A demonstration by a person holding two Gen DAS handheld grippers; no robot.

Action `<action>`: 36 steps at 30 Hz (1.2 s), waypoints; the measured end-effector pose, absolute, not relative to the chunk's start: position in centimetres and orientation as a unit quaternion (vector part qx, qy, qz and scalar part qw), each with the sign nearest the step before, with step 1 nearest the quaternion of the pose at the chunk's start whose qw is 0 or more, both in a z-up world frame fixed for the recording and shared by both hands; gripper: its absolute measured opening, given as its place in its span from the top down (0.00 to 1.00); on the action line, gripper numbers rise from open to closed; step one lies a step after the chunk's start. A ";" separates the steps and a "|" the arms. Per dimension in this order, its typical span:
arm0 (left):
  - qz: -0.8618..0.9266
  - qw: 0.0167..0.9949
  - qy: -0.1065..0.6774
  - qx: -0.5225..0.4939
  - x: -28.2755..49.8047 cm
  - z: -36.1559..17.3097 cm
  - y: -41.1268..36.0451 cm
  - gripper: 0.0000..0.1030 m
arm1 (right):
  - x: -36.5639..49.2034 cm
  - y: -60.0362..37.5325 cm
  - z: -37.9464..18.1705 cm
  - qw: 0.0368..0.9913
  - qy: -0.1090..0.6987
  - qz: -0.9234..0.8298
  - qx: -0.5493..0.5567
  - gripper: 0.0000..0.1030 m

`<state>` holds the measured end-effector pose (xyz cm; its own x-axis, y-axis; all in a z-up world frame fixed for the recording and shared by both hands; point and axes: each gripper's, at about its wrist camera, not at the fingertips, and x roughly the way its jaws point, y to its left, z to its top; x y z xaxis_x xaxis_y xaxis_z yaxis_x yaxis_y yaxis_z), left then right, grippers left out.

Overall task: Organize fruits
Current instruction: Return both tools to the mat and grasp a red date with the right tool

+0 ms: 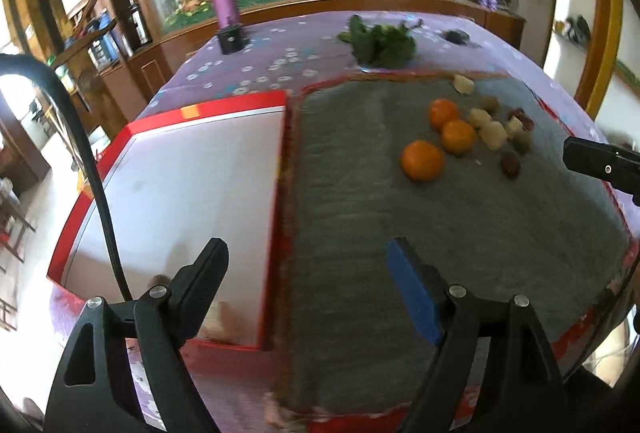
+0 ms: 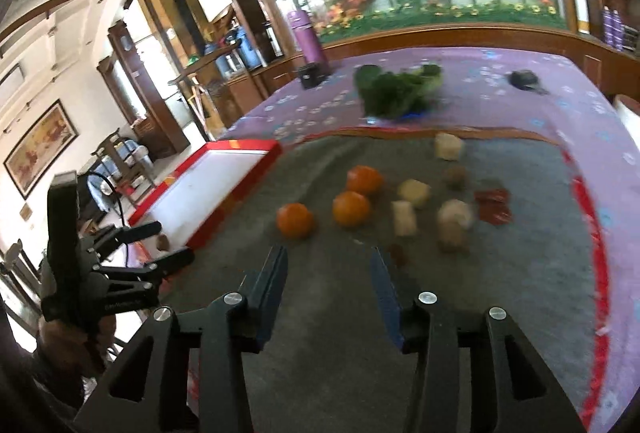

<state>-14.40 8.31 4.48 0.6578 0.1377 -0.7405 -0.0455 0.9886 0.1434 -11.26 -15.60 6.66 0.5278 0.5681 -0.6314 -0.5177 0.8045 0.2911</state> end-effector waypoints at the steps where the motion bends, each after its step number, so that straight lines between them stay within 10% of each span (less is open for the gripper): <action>1: 0.049 0.908 0.410 0.063 -14.4 4.5 7.8 0.20 | -11.3 -16.2 6.3 0.873 0.376 0.307 0.036 0.55; 36: -0.026 0.887 0.451 0.094 -4.6 2.5 2.9 0.21 | -5.6 -13.1 1.4 0.847 0.454 0.271 0.041 0.82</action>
<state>-4.64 2.90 2.47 0.5928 0.0386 -0.8045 0.1299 0.9812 0.1428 -5.64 -13.13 1.39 0.4399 0.4972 -0.7478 -0.4218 0.8496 0.3167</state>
